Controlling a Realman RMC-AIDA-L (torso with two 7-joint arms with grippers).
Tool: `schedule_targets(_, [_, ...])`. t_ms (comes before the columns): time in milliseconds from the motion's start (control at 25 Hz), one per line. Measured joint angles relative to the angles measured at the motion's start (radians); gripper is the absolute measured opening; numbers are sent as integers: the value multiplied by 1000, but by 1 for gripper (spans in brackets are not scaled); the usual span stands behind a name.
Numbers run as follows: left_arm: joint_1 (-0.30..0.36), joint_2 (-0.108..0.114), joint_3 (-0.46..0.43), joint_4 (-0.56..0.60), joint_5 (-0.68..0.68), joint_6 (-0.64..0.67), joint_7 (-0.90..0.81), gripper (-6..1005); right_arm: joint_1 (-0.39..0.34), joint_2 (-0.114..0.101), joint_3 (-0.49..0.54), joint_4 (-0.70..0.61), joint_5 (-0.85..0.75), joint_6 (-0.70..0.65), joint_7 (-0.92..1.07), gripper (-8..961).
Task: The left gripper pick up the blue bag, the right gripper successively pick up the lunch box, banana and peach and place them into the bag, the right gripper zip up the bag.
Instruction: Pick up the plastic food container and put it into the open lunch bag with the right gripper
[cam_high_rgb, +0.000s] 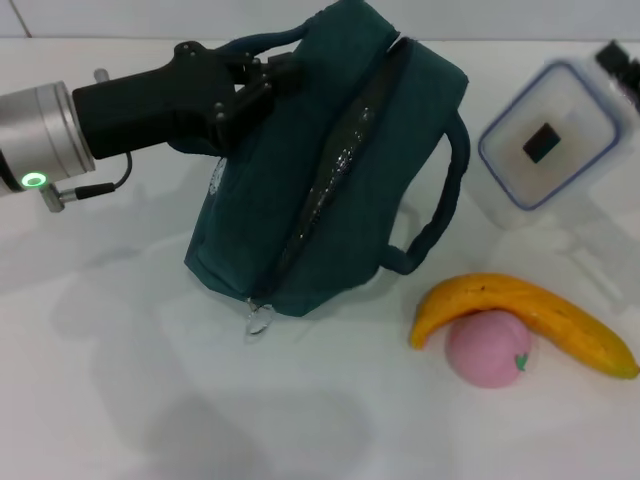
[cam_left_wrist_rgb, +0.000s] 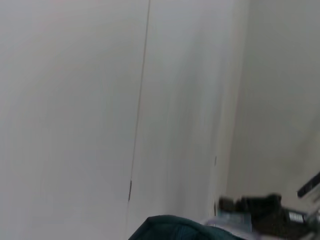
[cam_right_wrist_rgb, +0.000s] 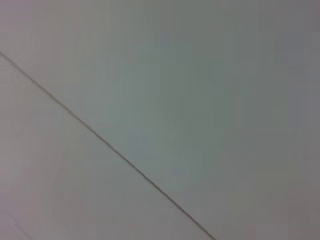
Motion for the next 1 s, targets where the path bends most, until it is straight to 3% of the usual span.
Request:
schedule_targets(600, [-10, -37, 0, -8, 31, -98, 22, 41, 216, -3, -2, -166, 63, -133, -18, 87])
schedule_targets(800, [-9, -46, 4, -9, 31, -100, 46, 41, 306, -2, -37, -170, 58, -94, -11, 87])
schedule_targets(1000, [-11, -50, 4, -9, 28, -112, 63, 41, 320, 2, -131, -175, 58, -1, -10, 86])
